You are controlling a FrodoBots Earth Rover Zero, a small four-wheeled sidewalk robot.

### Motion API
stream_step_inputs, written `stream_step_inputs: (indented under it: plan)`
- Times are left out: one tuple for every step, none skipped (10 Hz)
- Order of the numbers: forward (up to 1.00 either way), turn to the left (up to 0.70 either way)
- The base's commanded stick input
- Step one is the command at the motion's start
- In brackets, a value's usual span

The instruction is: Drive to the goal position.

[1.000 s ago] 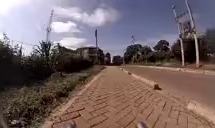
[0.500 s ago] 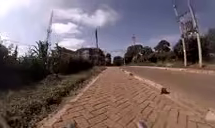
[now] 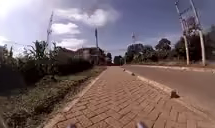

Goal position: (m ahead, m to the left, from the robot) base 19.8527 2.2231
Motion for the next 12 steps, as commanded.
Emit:
stream_step_inputs:
  plan:
    - [0.69,0.00]
    - [0.69,0.00]
    - [0.69,0.00]
    - [0.69,-0.14]
    - [0.69,-0.31]
    - [0.69,-0.34]
    - [0.69,-0.34]
    - [0.69,-0.32]
    - [0.69,-0.19]
    - [0.69,-0.04]
    - [0.79,0.00]
    - [0.84,0.00]
